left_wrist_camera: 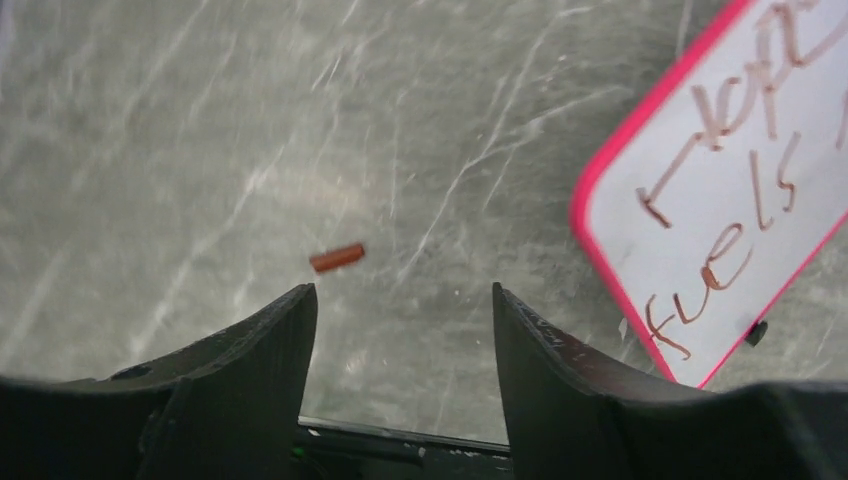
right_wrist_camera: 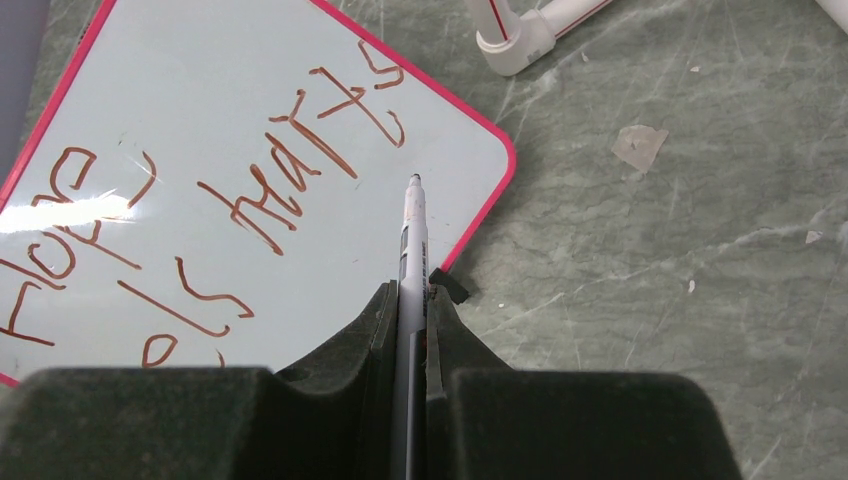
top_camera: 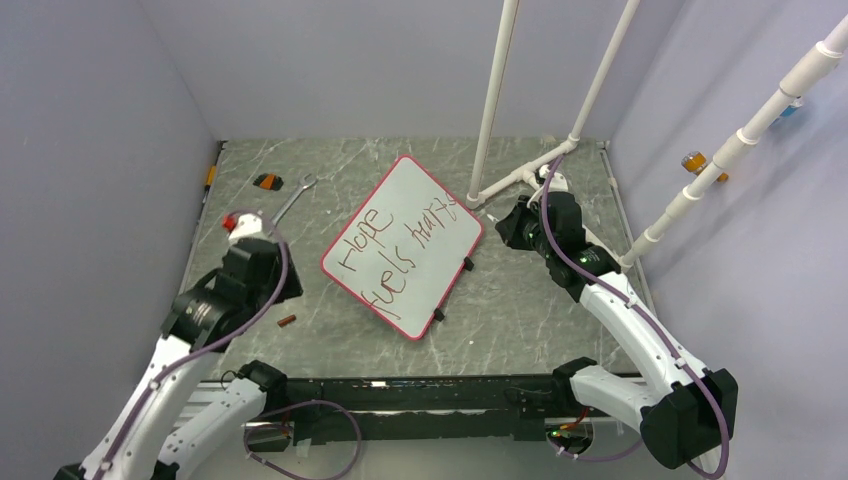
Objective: Write a sentence on the whiteboard
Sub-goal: Pick up the pen cap from the center of the board.
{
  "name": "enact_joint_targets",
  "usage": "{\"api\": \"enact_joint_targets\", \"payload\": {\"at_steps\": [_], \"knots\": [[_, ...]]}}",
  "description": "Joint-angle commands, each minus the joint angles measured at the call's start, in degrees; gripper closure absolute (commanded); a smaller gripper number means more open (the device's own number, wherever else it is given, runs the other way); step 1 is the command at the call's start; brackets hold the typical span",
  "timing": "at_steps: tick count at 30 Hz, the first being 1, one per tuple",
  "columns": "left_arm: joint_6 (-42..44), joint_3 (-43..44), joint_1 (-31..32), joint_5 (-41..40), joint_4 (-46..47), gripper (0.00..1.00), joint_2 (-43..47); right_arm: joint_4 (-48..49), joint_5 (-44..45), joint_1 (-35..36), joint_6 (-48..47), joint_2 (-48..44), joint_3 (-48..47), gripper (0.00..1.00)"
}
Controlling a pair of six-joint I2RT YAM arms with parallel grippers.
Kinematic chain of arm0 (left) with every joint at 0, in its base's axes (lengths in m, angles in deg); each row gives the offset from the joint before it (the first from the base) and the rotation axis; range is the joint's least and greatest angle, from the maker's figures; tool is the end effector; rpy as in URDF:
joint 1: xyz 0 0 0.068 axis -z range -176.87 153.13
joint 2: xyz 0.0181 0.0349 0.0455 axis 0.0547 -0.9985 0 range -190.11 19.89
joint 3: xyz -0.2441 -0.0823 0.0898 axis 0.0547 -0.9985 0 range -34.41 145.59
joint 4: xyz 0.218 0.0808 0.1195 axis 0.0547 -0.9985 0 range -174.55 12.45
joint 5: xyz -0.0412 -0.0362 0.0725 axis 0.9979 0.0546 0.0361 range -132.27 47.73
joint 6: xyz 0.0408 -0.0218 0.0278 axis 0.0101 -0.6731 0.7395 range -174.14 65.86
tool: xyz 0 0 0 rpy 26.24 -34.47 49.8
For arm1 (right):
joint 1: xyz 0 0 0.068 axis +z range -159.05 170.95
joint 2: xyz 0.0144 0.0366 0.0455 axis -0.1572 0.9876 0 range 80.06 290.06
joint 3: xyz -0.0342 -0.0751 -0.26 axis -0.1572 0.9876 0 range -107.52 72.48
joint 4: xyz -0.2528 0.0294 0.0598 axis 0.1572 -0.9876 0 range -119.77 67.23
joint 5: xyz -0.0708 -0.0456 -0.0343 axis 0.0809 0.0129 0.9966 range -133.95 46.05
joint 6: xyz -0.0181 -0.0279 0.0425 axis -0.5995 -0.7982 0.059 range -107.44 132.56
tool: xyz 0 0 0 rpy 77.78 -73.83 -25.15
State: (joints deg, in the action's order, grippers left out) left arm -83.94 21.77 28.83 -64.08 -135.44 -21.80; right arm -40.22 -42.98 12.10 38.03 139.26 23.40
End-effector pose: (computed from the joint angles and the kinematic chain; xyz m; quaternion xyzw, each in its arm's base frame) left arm 0.1163 -0.0414 0.3348 -0.1071 0.8986 -0.0270 0.4246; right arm 0.2182 0.0837 0.3054 0.0367 0.8545 0.1983 0.4787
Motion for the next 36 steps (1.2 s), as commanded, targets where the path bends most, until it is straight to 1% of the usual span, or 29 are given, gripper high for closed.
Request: {"api": "enact_joint_targets", "payload": {"at_steps": [1,3,4,5,6,7,9,13,15,18,21,22,24,25,26,27,29,31,33,34,36], "knots": [[-24.0,-5.5,-0.5,-7.2,-8.7,0.26,6.0,2.3,-0.4,0.1,-1.0,-1.3,-0.1,1.0],[-29.0,-8.0,-0.7,-8.0,-9.2,0.08,8.7,2.2,-0.4,0.1,-1.0,-1.6,0.0,1.0],[-30.1,-9.2,-0.7,-7.9,-8.2,0.02,9.8,2.1,-0.4,0.1,-1.0,-1.7,0.0,1.0],[-30.7,-10.3,-0.7,-7.6,-7.0,0.01,10.7,2.0,-0.3,0.1,-1.1,-1.8,0.0,1.0],[-32.4,-11.2,-0.8,-7.7,-6.6,0.01,11.5,1.9,-0.1,0.1,-1.1,-1.9,0.0,1.0],[-35.9,-12.0,-0.8,-8.9,-7.8,0.0,11.9,1.8,0.0,0.1,-1.2,-1.9,0.1,1.0],[-45.0,-13.0,-0.9,-10.5,-10.8,0.01,13.0,1.8,0.1,0.1,-1.2,-2.1,0.2,1.0],[-54.7,-13.8,-1.0,-12.3,-11.7,0.01,15.0,2.1,0.2,0.1,-1.1,-1.9,0.5,1.0],[-57.8,-13.8,-1.2,-12.5,-11.8,0.01,14.9,2.2,0.2,0.1,-1.1,-1.8,0.6,1.0],[-57.3,-13.1,-2.5,-10.7,-9.7,0.01,11.8,2.3,0.4,0.1,-1.2,-1.8,0.7,1.0],[-53.6,-11.6,-7.3,-5.7,-7.3,0.01,5.5,2.3,0.6,0.1,-1.3,-2.0,0.8,1.0],[-51.4,-11.8,-9.9,-3.0,-5.5,0.01,3.7,2.2,0.7,0.1,-1.4,-2.1,0.9,1.0],[-48.2,-13.9,-16.4,5.9,-0.7,0.01,1.2,2.3,0.6,0.1,-1.4,-2.2,1.0,1.0],[-47.7,-15.8,-18.6,9.9,1.8,0.01,0.5,2.2,0.6,0.1,-1.4,-2.2,1.0,1.0],[-47.9,-17.5,-19.9,13.2,3.6,0.01,0.0,2.2,0.7,0.1,-1.4,-2.2,1.0,1.0],[-48.6,-18.8,-20.3,14.7,5.0,0.0,-0.3,2.3,0.8,0.1,-1.4,-2.4,1.1,1.0],[-50.9,-20.1,-20.5,14.4,5.4,0.01,-0.1,2.4,1.0,0.1,-1.4,-2.4,1.2,1.0],[-53.7,-19.9,-20.6,11.8,4.0,0.02,0.7,2.4,0.8,0.2,-1.4,-2.4,1.3,1.0],[-57.4,-19.4,-21.4,9.6,0.5,0.07,1.2,2.4,0.8,0.2,-1.3,-2.4,1.4,1.0],[-58.5,-19.4,-22.0,9.4,-0.1,0.09,1.2,2.4,0.9,0.2,-1.4,-2.4,1.5,1.0],[-59.6,-20.0,-23.4,10.1,-0.1,0.09,0.9,2.5,1.0,0.3,-1.4,-2.5,1.6,1.0]]}}
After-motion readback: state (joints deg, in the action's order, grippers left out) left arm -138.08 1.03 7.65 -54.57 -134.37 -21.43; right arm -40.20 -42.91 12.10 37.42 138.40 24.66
